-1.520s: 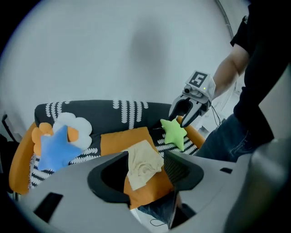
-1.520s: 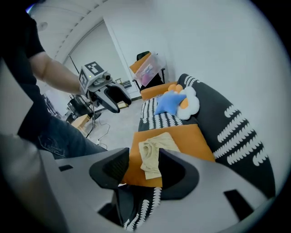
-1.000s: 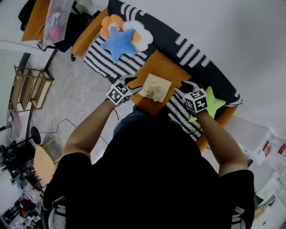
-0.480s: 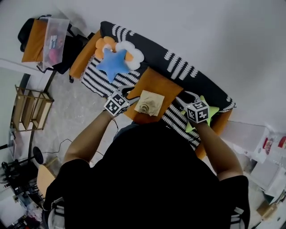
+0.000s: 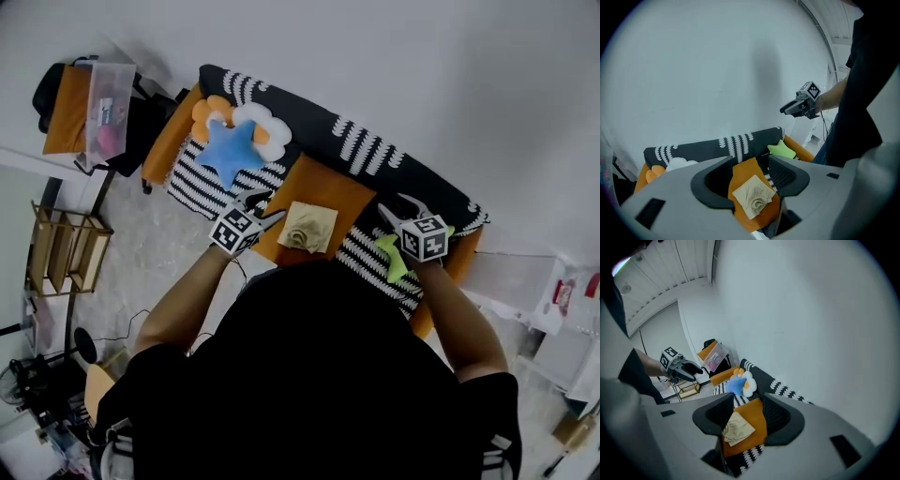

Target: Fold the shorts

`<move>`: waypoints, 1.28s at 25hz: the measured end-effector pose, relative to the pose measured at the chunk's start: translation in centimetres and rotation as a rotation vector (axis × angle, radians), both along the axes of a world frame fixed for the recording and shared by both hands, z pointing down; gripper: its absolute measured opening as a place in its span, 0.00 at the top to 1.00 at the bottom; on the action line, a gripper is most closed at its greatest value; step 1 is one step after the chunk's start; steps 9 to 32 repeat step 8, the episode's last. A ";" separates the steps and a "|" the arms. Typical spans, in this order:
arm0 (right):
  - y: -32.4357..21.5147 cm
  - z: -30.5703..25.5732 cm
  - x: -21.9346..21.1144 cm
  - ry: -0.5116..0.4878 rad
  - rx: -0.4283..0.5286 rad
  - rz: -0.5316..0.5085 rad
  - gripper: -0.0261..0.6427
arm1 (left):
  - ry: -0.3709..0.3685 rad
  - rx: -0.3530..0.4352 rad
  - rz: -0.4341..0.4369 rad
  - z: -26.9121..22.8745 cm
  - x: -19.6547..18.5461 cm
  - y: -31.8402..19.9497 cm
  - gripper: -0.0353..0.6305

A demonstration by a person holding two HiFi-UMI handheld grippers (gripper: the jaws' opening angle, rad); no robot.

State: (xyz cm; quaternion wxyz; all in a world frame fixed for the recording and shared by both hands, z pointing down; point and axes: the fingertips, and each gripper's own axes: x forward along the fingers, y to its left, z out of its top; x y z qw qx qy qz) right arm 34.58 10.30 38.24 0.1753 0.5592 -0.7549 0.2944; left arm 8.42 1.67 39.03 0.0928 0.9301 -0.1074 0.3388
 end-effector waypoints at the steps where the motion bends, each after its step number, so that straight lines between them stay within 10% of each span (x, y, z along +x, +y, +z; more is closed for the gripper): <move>1: 0.1 -0.1 0.1 -0.001 0.003 0.006 0.66 | 0.006 -0.003 -0.005 -0.1 0.2 -0.1 0.56; 32: -0.2 -1.5 0.9 0.037 0.025 -0.028 0.66 | 0.055 -0.035 -0.062 -0.6 2.3 -0.2 0.56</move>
